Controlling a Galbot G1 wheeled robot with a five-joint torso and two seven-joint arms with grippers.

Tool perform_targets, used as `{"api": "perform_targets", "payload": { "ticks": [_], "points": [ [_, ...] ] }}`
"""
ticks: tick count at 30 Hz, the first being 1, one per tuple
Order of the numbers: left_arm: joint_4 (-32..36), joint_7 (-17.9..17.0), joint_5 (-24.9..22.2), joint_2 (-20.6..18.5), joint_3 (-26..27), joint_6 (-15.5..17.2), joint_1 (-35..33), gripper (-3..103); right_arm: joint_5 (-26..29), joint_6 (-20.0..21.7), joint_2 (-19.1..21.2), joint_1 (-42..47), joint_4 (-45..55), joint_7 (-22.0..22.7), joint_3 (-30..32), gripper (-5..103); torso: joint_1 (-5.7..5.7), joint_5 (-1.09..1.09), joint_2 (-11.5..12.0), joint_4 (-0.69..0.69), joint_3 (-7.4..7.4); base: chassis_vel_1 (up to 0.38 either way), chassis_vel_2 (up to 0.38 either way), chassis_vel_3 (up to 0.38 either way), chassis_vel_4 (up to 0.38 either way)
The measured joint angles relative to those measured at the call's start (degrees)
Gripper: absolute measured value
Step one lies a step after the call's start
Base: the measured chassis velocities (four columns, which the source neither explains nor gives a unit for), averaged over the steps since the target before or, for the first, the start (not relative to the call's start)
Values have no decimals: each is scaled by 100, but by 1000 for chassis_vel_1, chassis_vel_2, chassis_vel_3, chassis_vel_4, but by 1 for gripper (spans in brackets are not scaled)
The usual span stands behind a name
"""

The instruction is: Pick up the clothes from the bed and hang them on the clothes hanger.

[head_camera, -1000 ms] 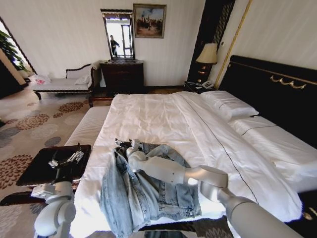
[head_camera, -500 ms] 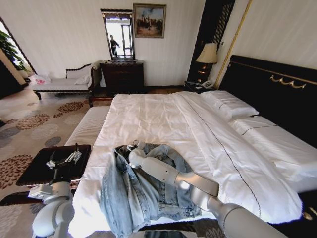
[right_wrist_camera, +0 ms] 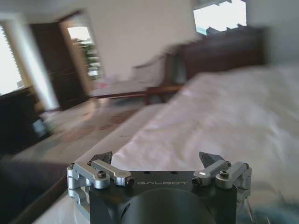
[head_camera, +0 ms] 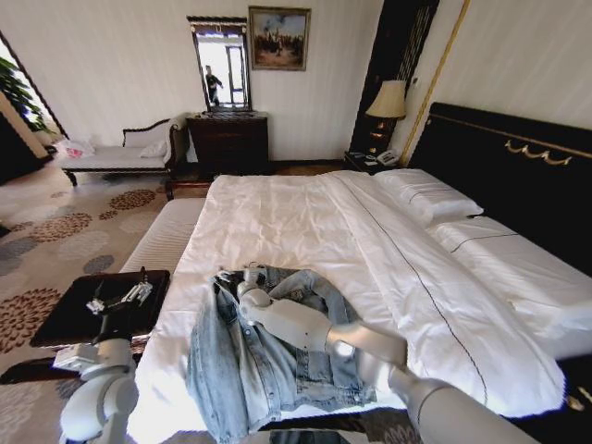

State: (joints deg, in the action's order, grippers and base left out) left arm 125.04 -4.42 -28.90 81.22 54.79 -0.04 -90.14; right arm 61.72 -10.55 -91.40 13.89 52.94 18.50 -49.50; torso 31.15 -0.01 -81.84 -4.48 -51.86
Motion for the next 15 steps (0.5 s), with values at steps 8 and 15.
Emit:
{"api": "perform_targets", "payload": {
  "ticks": [8, 15],
  "points": [
    [44, 12, 20, 29, 30, -39, -88, 100, -789, 399, 117, -590, -764, -649, -761, 100, 0, 1, 0, -4, 0, 0, 0, 0, 0],
    [92, 13, 26, 75, 67, -62, -123, 100, -1585, 855, -69, -1038, -1996, -1874, -1014, 100, -1, 1, 0, -2, 0, 0, 0, 0, 0]
  ]
}}
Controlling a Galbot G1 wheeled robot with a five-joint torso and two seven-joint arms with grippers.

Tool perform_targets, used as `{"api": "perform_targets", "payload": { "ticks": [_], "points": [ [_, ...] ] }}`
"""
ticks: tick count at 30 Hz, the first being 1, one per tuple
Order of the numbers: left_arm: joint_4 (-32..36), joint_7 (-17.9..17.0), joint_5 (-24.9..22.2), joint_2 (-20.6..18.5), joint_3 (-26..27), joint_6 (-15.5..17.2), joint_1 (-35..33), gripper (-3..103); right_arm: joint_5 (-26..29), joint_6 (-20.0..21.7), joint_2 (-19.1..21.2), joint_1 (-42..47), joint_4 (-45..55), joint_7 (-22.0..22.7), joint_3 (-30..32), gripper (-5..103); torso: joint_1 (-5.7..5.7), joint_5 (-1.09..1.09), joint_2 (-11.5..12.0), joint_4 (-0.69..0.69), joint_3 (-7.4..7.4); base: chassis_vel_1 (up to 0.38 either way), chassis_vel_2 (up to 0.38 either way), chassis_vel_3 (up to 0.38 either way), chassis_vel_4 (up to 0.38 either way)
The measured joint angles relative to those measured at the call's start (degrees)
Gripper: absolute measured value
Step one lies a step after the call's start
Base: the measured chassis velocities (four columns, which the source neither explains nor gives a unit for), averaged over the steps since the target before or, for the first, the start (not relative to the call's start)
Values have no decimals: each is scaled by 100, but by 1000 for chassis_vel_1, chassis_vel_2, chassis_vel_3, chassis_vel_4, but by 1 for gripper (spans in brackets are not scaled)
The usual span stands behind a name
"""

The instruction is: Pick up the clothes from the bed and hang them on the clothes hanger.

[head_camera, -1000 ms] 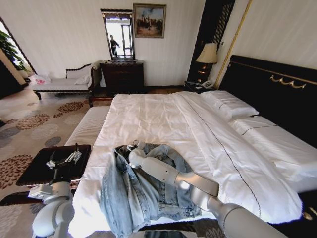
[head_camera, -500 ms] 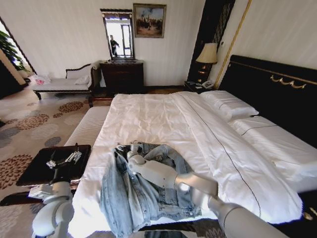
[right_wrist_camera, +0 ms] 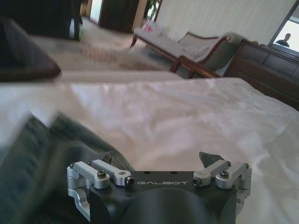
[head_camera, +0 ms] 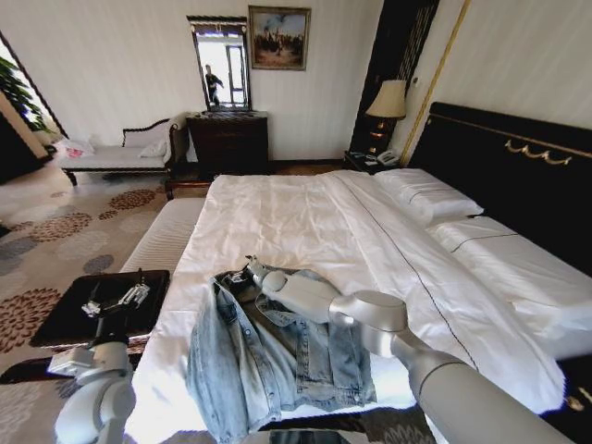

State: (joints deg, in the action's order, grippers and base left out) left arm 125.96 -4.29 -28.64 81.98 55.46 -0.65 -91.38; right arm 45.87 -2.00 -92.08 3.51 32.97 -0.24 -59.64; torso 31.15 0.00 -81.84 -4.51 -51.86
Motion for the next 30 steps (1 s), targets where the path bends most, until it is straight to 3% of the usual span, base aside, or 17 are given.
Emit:
{"api": "perform_targets", "payload": {
  "ticks": [4, 6, 12, 17, 24, 30],
  "points": [
    [1, 1, 2, 3, 4, -11, -3, 100, -150, 174, -1, -54, -259, -302, 36, 100, 0, 0, 0, -2, 0, 0, 0, 0, 0],
    [-1, 1, -15, -1, 44, -23, -2, 100, -360, 415, -4, -87, -597, -668, 93, 100, 1, -1, 0, -2, -1, 0, 0, 0, 0],
    [-64, 4, -50, -14, 85, -58, -4, 100, -1237, 257, -5, -70, -1370, -1429, 417, 100, 0, -1, 0, -2, 0, 0, 0, 0, 0],
    [-98, 6, -53, -15, 80, -65, 10, 100, -1780, 33, -10, -20, -1745, -1548, 629, 100, -1, -1, 0, -1, 0, 0, 0, 0, 0],
    [-113, 7, -59, -28, 73, -65, 28, 100, -2062, -303, -8, 52, -1771, -1559, 660, 100, 0, 0, 0, -2, 0, 0, 0, 0, 0],
    [-134, 7, -75, -40, 81, -65, 39, 100, -2476, -625, -8, 15, -1560, -1339, 878, 100, 0, 0, 0, -1, 0, 0, 0, 0, 0]
  ]
}}
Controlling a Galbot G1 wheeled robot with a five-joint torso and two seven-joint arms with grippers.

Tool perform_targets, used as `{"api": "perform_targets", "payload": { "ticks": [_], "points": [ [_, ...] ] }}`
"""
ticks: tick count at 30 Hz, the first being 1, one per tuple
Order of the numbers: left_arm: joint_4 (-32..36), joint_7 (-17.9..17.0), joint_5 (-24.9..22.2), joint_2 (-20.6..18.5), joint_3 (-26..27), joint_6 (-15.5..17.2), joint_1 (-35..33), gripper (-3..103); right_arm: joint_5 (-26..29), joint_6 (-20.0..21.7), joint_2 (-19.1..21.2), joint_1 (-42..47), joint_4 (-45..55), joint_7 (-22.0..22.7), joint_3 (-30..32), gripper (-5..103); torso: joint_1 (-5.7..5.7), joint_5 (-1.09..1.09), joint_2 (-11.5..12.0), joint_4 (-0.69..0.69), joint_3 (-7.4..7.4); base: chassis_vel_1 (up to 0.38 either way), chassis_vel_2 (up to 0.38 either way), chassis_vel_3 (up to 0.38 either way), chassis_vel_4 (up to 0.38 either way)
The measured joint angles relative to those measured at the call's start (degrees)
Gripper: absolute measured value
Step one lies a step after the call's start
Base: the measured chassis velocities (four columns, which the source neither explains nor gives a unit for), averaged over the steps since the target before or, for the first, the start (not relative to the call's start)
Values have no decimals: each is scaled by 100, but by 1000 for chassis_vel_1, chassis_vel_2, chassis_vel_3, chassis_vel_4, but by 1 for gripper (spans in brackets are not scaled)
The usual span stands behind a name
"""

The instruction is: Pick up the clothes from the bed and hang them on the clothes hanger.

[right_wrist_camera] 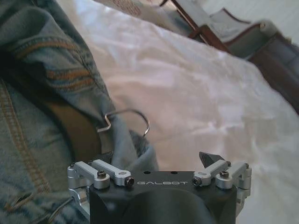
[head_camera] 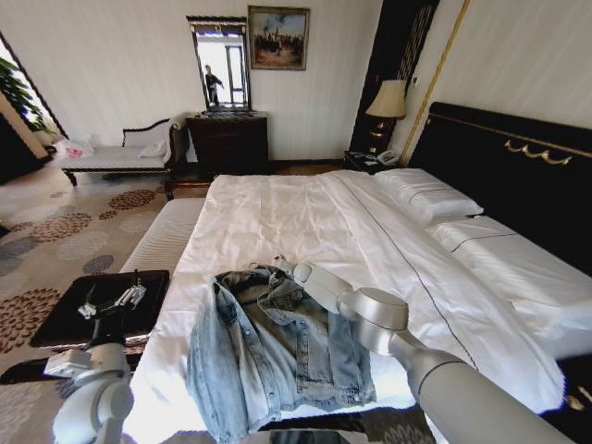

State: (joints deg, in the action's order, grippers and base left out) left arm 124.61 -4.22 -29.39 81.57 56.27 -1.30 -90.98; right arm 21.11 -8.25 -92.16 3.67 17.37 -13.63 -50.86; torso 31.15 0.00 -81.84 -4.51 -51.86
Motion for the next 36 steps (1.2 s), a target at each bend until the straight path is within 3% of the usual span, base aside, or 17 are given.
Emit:
{"api": "perform_targets", "payload": {
  "ticks": [7, 9, 13, 14, 16, 19, 21, 22, 26, 29, 31, 32, 35, 36],
  "points": [
    [-14, 0, -1, -2, -5, 18, 25, 100, -184, -132, 0, -69, 384, -237, -172, 103, 0, 0, 0, 1, 0, 0, 0, 0, 0],
    [-17, -1, -4, -5, 1, 19, 25, 100, -183, -144, 0, -70, 381, -365, -226, 99, 0, 1, 0, 0, 0, 0, 0, 0, 0],
    [-33, -1, -28, -14, 34, 19, 23, 100, -466, -290, 2, -68, 151, -910, -294, 80, 0, 0, 0, 0, 0, 0, 0, 0, 0],
    [-39, -1, -34, -17, 42, 20, 24, 100, -566, -329, 2, -67, 68, -951, -294, 74, 0, 0, 0, -1, 0, 0, 0, 0, 0],
    [-44, -2, -38, -18, 46, 20, 25, 100, -628, -353, 2, -67, 8, -978, -295, 74, 0, 0, 0, -1, 0, 0, 0, 0, 0],
    [-59, -2, -51, -24, 53, 20, 37, 100, -731, -390, 2, -68, -114, -1081, -303, 58, 0, 0, 0, -1, 0, 0, 0, 0, 0],
    [-63, -3, -51, -24, 53, 20, 41, 100, -744, -396, 1, -68, -141, -1099, -305, 58, -1, -1, 0, -1, 0, 0, 0, 0, 0],
    [-68, -3, -51, -23, 45, 22, 51, 100, -756, -410, 1, -68, -203, -1128, -306, 47, 0, 0, 0, 0, 0, 0, 0, 0, 0],
    [-77, -4, -52, -24, 23, 29, 64, 100, -754, -485, 4, -68, -269, -1144, -234, 44, 0, 0, 0, -1, 0, 0, 0, 0, 0],
    [-90, -4, -51, -48, 23, 30, 66, 100, -666, -527, 5, -86, -142, -1182, -164, 48, 1, 0, 0, -2, -1, 0, 0, 0, 0],
    [-90, -4, -51, -62, 25, 31, 66, 100, -581, -538, 4, -127, -59, -1241, -140, 59, 2, 0, 0, -1, 0, 0, 0, 0, 0],
    [-90, -4, -51, -62, 25, 31, 66, 100, -581, -538, 4, -127, -59, -1241, -140, 59, 2, 0, 0, -1, 0, 0, 0, 0, 0],
    [-89, -4, -55, -94, 34, 40, 64, 100, -378, -585, 2, -220, 96, -1713, -176, 75, 1, 1, 0, 0, 0, 0, 0, 0, 0],
    [-89, -4, -55, -94, 34, 40, 64, 100, -378, -585, 2, -220, 96, -1713, -176, 75, 1, 1, 0, 0, 0, 0, 0, 0, 0]
  ]
}}
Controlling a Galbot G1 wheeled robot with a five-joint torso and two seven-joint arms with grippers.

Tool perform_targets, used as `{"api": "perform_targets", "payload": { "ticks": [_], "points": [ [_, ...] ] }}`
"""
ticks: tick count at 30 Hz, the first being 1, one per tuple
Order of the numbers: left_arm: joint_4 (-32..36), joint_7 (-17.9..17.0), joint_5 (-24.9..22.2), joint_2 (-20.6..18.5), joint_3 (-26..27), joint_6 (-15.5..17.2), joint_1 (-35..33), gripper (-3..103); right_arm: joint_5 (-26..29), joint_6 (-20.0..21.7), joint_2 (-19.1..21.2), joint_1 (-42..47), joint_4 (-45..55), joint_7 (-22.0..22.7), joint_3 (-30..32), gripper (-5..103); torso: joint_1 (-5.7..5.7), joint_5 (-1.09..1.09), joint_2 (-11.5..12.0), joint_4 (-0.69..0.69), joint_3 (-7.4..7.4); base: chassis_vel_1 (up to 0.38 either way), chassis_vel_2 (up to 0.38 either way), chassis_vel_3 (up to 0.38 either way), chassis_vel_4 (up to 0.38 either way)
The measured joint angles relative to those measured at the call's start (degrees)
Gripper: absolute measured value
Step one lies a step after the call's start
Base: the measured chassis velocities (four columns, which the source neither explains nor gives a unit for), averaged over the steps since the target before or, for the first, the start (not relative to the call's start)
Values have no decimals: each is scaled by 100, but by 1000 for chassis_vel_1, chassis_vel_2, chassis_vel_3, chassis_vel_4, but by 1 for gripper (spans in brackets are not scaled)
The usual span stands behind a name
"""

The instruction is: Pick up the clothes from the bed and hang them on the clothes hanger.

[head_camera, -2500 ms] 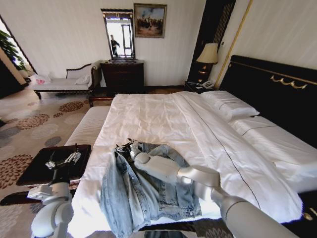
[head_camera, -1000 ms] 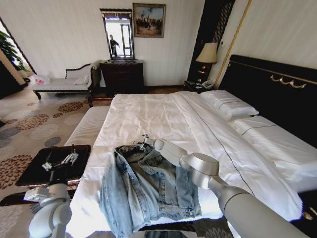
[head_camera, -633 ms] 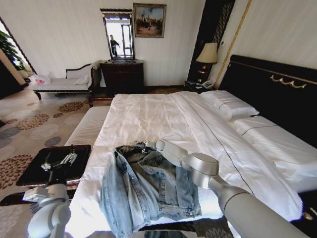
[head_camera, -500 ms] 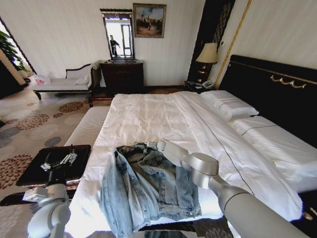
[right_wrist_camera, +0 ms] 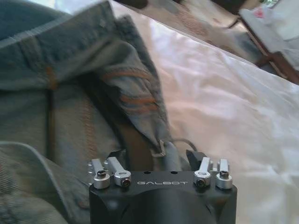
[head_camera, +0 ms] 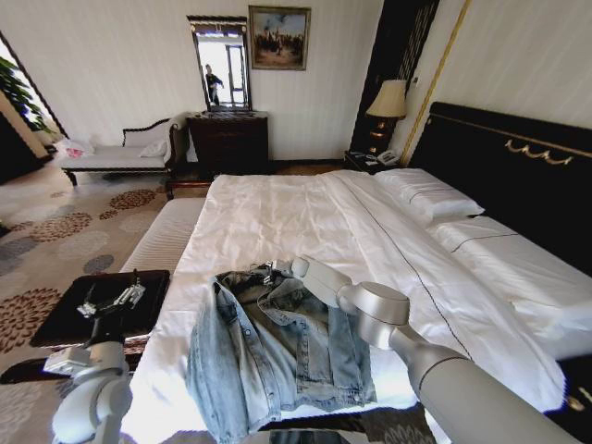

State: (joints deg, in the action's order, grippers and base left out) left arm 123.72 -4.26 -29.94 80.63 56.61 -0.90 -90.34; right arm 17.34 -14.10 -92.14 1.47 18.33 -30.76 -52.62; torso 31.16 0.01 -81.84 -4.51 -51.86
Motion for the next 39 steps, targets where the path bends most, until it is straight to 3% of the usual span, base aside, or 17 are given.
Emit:
{"api": "perform_targets", "payload": {
  "ticks": [2, 5, 6, 11, 14, 17, 21, 28, 33, 36, 39],
  "points": [
    [0, -1, -13, -16, 12, 3, 4, 100, -18, -37, 0, -22, 9, -291, -59, 80, 0, 0, 0, 0, 0, 0, 0, 0, 0],
    [-7, -1, -27, -26, 20, 4, 4, 100, -136, -73, 0, -16, -108, -473, -79, 98, 0, 0, 0, 0, 0, 0, 0, 0, 0],
    [-7, -1, -27, -26, 20, 4, 4, 100, -136, -73, 0, -16, -108, -473, -79, 98, 0, 0, 0, 0, 0, 0, 0, 0, 0],
    [-36, -1, -37, -29, 24, 4, 11, 100, -295, -95, 0, 62, -370, -474, -75, 87, 0, -1, 0, 0, 0, 0, 0, 0, 0],
    [-47, -1, -37, -20, 21, 2, 18, 100, -337, -98, -3, 111, -530, -370, -57, 74, -1, -1, 0, 0, 0, 0, 0, 0, 0],
    [-52, -1, -38, -14, 14, -2, 20, 100, -338, -94, -3, 131, -554, -272, -64, 71, -1, -1, 0, 0, 0, 0, 0, 0, 0],
    [-58, -1, -36, 7, -6, -5, 30, 100, -268, 14, -2, 151, -474, 59, -188, 49, -1, -1, 0, 0, 0, 0, 0, 0, 0],
    [-58, 1, -11, 44, -39, -8, 32, 100, -182, 125, 0, 156, -394, 343, -382, 42, -1, -1, 0, -1, 0, 0, 0, 0, 0],
    [-54, 2, -2, 60, -42, -13, 20, 100, -168, 137, 1, 156, -365, 416, -433, 33, -1, -1, 0, -1, 0, 0, 0, 0, 0],
    [-42, 4, -1, 64, -34, -22, 1, 100, -244, 142, 4, 134, -312, 675, -370, 24, -1, 1, 0, -1, 0, 0, 0, 0, 0],
    [-35, 4, -1, 64, -27, -25, -7, 100, -340, 143, 4, 106, -269, 823, -282, 23, 0, 0, 0, -1, 0, 0, 0, 0, 0]
  ]
}}
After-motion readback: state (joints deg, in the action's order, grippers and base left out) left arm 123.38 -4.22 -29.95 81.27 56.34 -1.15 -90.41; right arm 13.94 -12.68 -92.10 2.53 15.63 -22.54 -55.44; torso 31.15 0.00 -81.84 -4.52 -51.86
